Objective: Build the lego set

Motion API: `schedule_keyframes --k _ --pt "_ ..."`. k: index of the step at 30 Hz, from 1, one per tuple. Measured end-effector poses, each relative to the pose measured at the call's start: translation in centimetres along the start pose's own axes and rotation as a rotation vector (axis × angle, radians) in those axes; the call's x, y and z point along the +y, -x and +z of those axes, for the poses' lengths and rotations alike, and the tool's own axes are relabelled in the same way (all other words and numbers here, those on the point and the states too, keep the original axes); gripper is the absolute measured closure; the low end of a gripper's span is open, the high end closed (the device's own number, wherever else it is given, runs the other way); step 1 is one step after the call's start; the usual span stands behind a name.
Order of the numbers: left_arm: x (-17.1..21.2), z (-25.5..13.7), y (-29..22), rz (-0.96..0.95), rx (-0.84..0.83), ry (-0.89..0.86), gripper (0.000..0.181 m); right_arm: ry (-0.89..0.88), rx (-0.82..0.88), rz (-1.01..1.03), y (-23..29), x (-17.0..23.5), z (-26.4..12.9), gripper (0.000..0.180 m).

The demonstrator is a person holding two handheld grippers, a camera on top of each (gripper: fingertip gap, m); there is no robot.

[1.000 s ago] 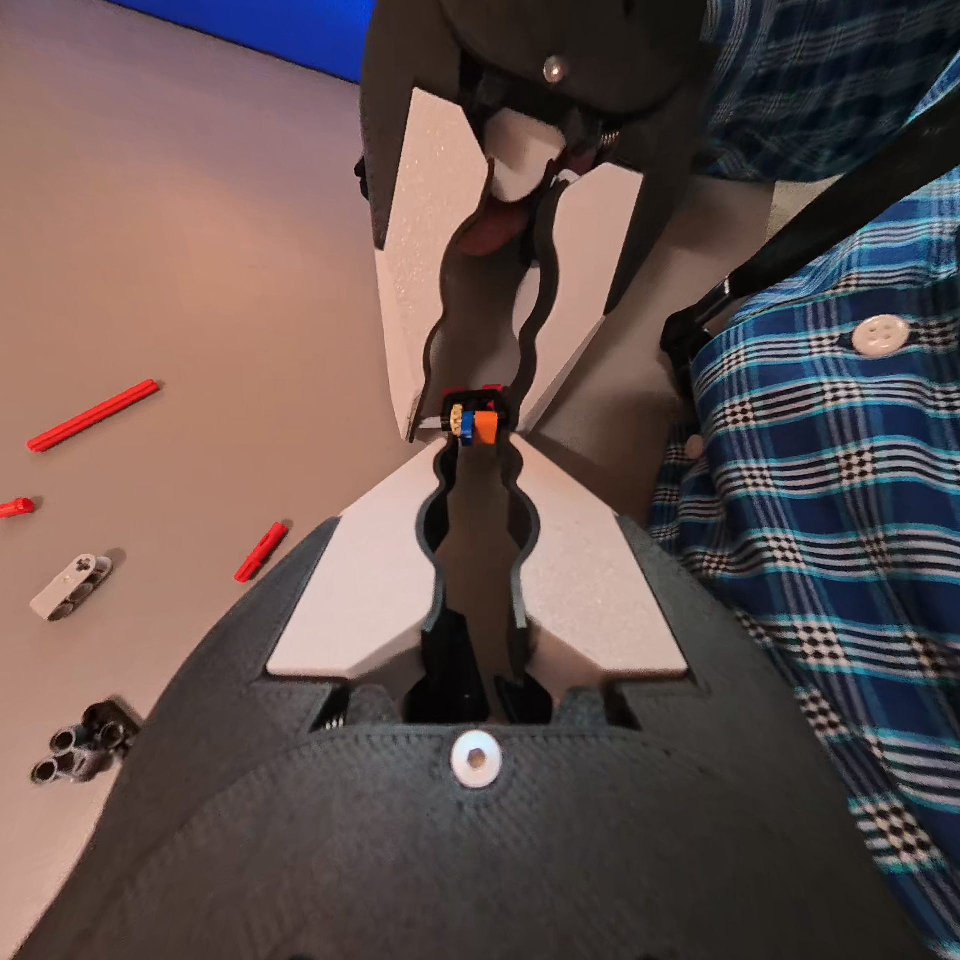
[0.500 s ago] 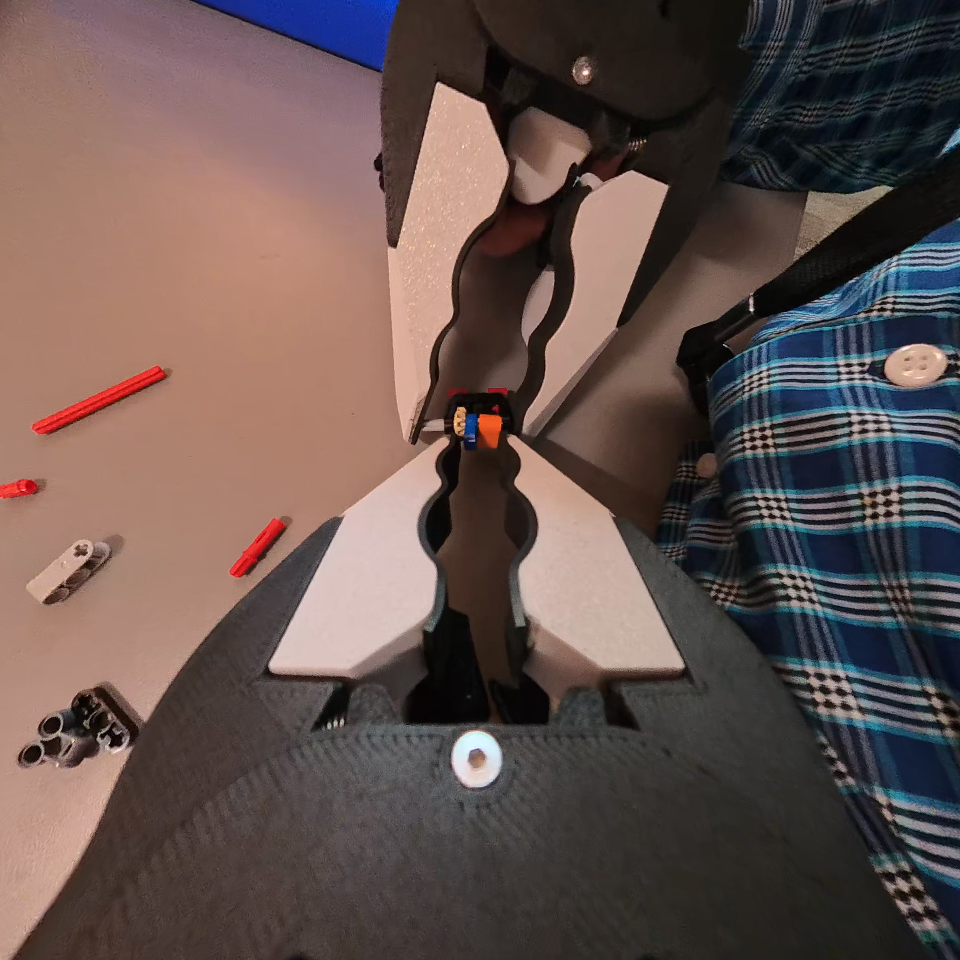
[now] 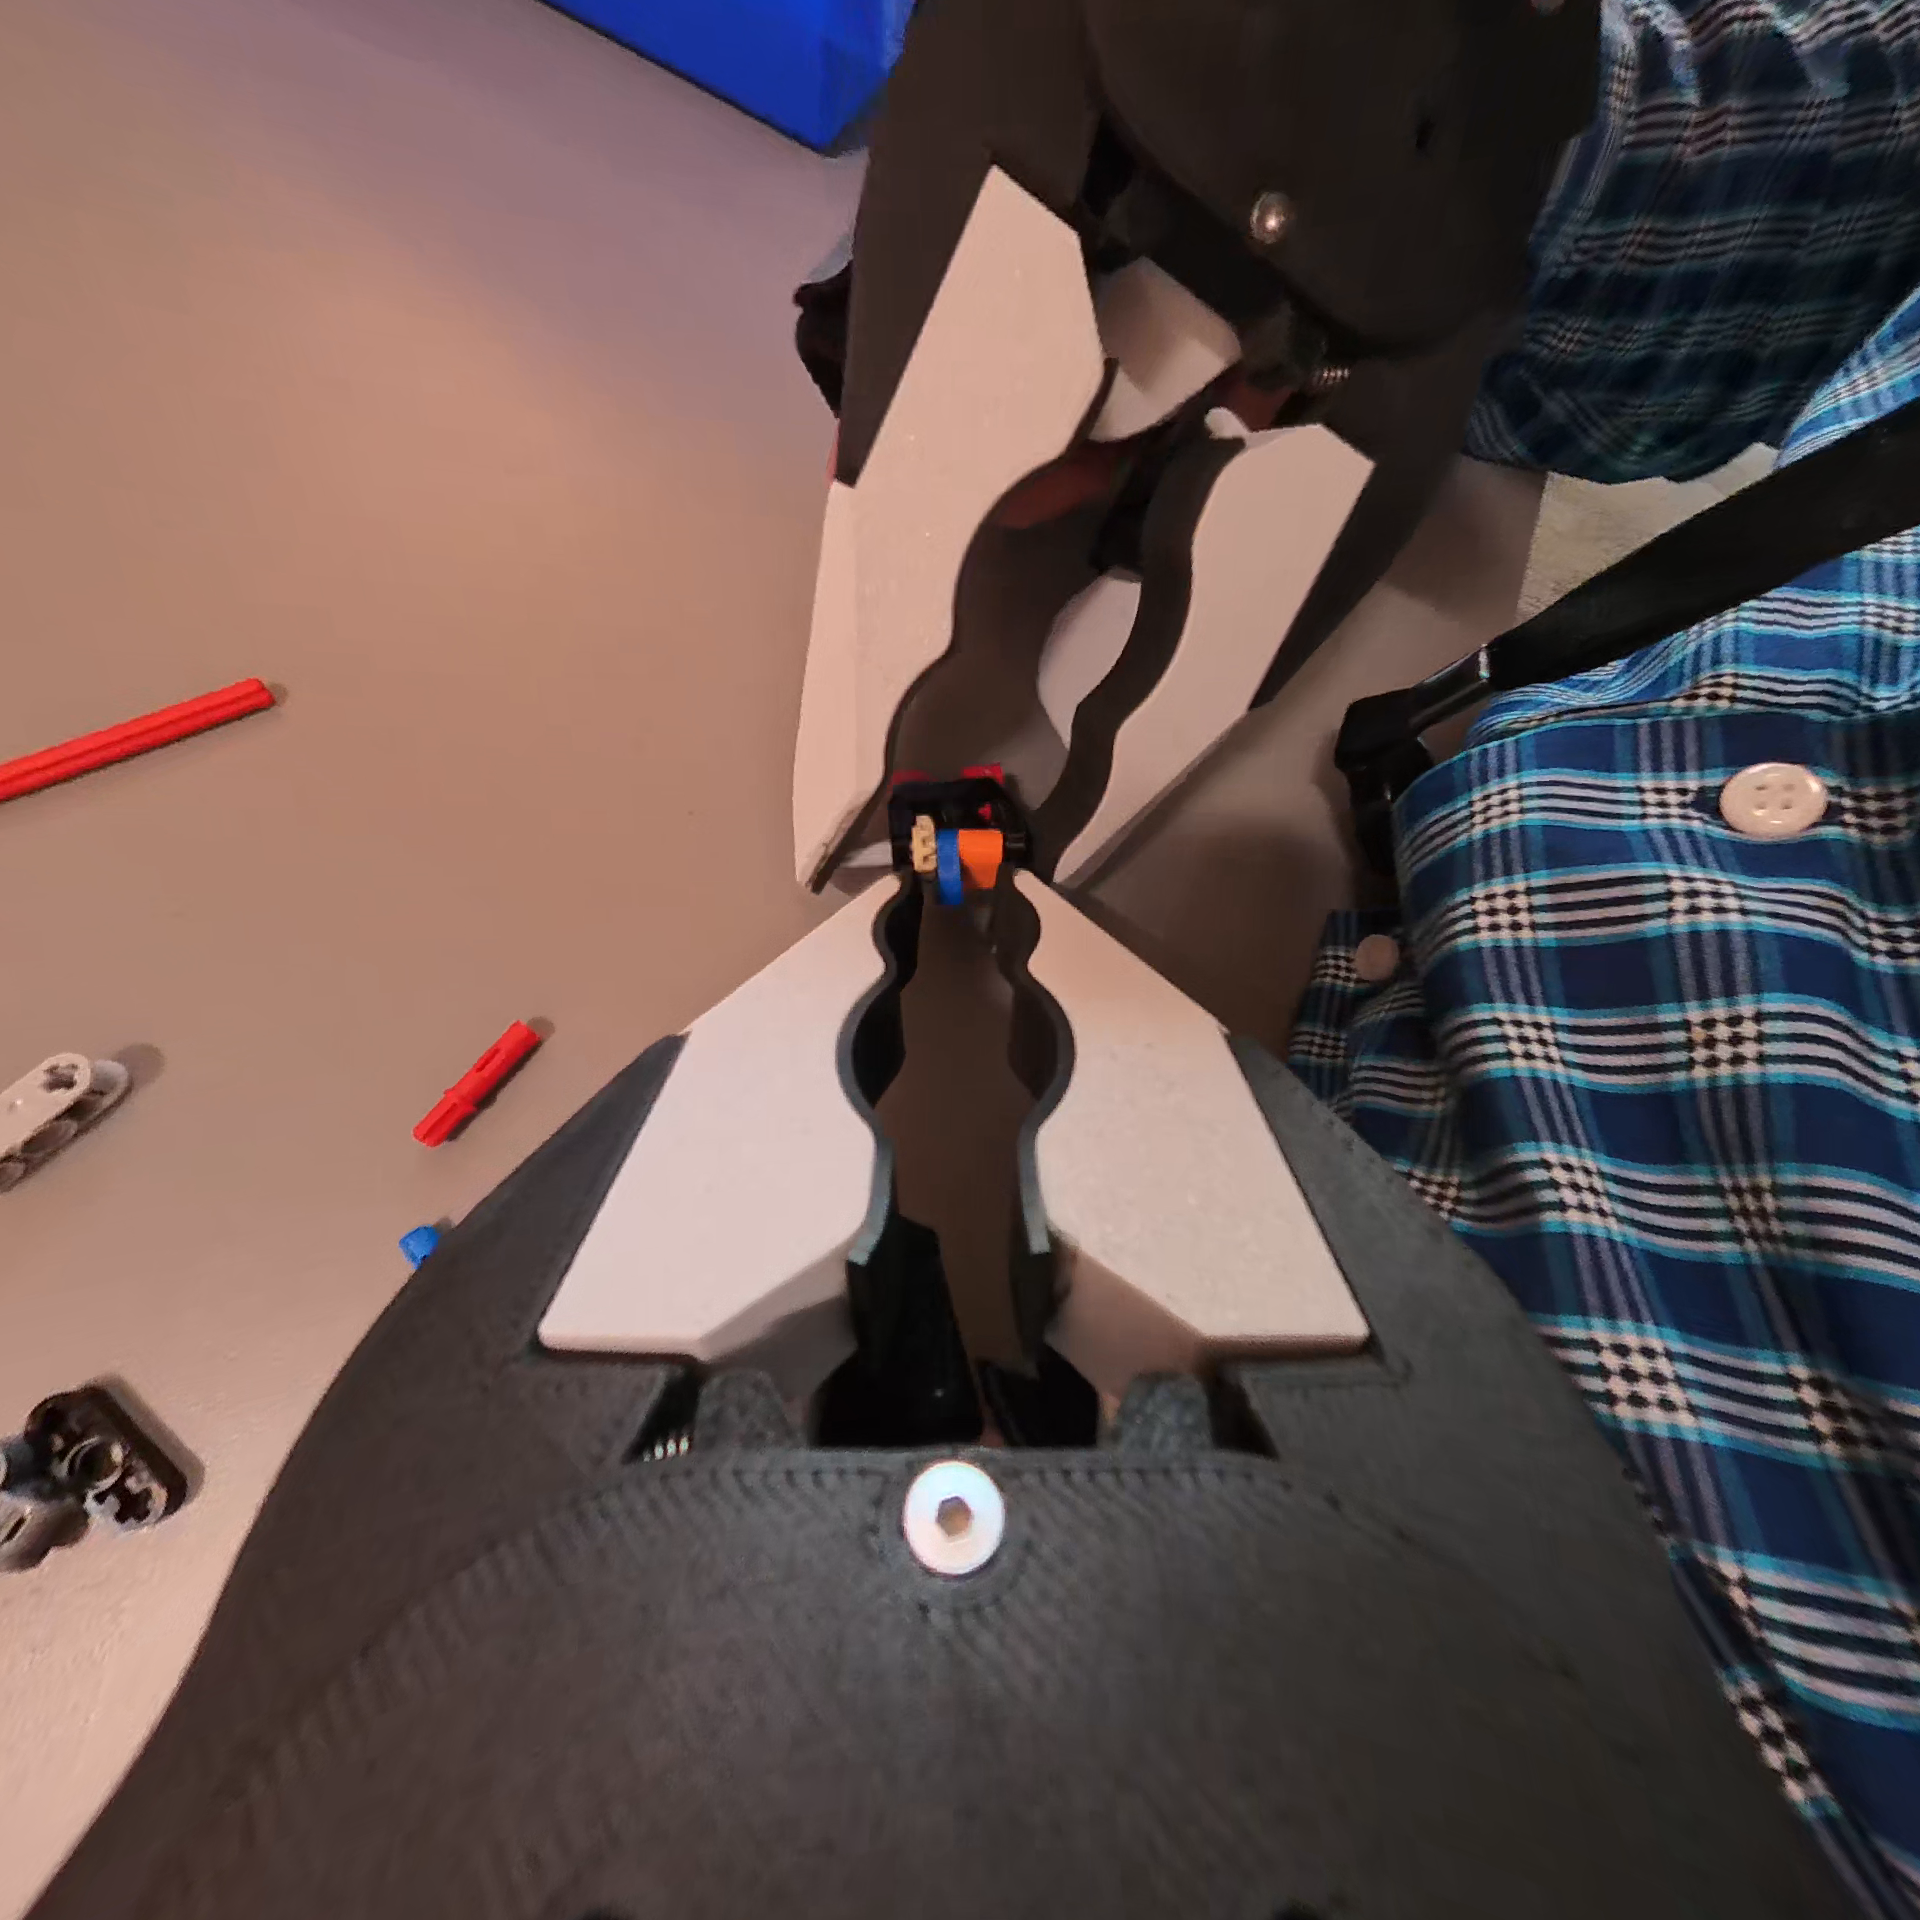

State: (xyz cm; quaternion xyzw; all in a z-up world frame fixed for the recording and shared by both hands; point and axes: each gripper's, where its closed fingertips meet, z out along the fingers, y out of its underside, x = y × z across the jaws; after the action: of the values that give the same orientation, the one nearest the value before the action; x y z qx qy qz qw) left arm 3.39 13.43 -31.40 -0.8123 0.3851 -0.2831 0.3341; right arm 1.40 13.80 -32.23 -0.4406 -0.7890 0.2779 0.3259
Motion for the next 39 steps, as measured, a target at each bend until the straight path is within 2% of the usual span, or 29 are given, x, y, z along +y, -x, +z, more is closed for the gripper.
schedule_keyframes --k 8,19,24,30,34,37,39 --pt "0.0 0.0 0.1 -0.02 0.013 -0.001 0.169 -0.008 0.013 -0.02 -0.1 0.0 0.0 0.149" --pt "0.4 0.2 0.0 0.001 0.023 0.031 0.168 -0.031 -0.189 0.143 0.5 -0.1 -0.8 0.142" --pt "0.6 0.2 0.4 0.01 0.01 0.046 0.169 -0.052 -0.235 0.155 0.5 -0.7 -1.1 0.159" --pt "0.7 0.2 0.2 0.023 0.02 0.053 0.169 -0.015 -0.223 0.171 -0.3 0.0 -1.3 0.145" --pt "0.8 0.2 0.2 0.033 0.013 0.061 0.169 0.027 -0.277 0.164 -0.3 0.3 -1.0 0.14" --pt "0.9 0.2 0.4 0.032 0.007 0.062 0.169 0.022 -0.33 0.165 0.1 0.1 -0.8 0.15" --pt "1.0 0.2 0.4 0.036 0.006 0.067 0.169 0.023 -0.341 0.166 0.2 0.1 -0.7 0.15"
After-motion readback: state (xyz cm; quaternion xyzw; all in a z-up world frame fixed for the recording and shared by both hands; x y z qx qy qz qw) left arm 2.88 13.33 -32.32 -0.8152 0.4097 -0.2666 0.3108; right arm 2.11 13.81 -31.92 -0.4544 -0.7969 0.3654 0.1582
